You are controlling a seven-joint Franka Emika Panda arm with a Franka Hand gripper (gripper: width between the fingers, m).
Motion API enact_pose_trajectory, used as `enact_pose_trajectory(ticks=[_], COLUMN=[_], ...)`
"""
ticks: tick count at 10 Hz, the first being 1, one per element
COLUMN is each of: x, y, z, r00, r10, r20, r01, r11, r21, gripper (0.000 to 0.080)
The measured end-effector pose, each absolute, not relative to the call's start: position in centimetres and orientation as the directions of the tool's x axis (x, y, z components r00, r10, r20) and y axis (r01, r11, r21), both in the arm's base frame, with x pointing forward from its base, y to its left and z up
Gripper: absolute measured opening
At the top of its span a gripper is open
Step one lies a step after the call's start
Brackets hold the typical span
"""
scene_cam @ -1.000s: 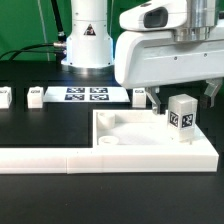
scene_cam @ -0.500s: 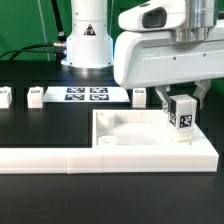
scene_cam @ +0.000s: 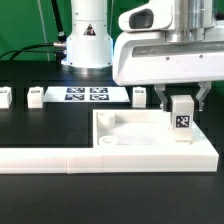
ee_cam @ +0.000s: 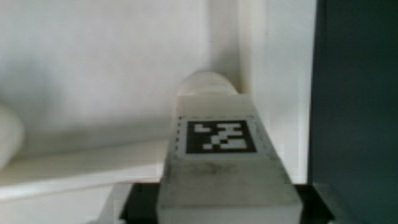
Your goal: Assemble square table
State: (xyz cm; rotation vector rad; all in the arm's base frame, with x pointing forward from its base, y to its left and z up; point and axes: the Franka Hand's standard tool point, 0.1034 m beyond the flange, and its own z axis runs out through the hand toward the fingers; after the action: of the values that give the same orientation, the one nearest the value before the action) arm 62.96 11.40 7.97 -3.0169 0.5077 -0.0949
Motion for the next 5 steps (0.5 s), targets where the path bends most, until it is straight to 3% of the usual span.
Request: enact_pose_trajectory(ticks=[5], x=[62.88], y=[11.23], z=[7.92], r00=[0.641], r10=[-0.768], r20=[-0.005], r01=[-0.764], r11=[-0.637], r21=[-0.101], gripper=[0.029])
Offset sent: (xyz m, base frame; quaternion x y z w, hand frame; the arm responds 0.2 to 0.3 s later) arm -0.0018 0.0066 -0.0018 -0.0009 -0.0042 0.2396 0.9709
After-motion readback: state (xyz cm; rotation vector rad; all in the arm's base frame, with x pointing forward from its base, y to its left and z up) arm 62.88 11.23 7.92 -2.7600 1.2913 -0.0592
